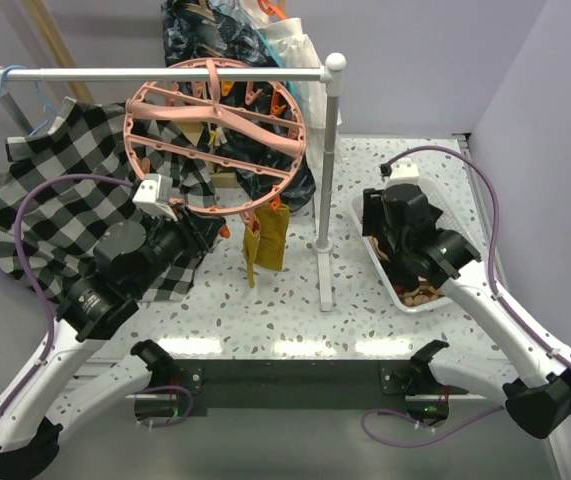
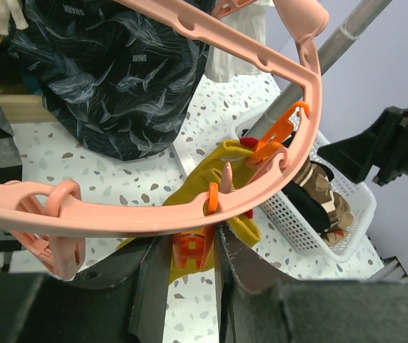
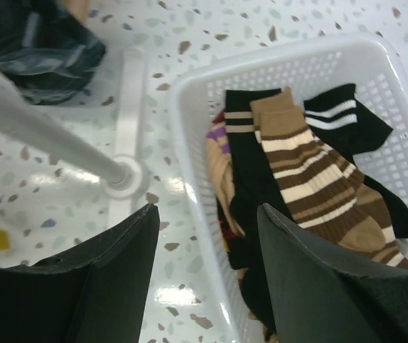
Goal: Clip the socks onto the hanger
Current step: Open the clamp at the hanger, then pick up the sock from the bin.
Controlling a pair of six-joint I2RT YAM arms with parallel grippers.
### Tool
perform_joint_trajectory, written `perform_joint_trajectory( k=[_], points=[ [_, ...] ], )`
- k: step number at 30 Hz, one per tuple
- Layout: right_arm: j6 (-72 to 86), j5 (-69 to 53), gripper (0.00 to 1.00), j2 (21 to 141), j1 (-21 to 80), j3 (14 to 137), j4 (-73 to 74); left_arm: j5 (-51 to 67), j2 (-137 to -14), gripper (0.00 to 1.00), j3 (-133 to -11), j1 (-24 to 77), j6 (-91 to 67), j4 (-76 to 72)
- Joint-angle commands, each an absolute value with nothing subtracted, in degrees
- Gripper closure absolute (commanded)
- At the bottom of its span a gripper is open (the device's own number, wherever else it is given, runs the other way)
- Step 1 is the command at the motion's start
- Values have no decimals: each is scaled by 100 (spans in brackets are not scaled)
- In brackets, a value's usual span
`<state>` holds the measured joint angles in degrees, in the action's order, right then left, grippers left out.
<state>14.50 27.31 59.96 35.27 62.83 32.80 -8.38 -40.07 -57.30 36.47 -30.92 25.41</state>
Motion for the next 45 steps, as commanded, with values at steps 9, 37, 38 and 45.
perform_joint_trajectory(
  k=[9,37,38,45],
  points=[
    [1670,1197,43,7584,1487,6240,2111,-914,-4157,100,-6003,3648,-3270,2549],
    [1784,-219,94,9642,18,5994,1055,-809,-4219,100,-5977,3647,-3357,2575],
    [1793,-237,100,9528,18,5959,1055,-800,-4219,100,-5977,3647,-3366,2549],
    [1916,-281,100,8598,9,5608,1116,-782,-4166,100,-5941,3647,-3419,2514]
  ],
)
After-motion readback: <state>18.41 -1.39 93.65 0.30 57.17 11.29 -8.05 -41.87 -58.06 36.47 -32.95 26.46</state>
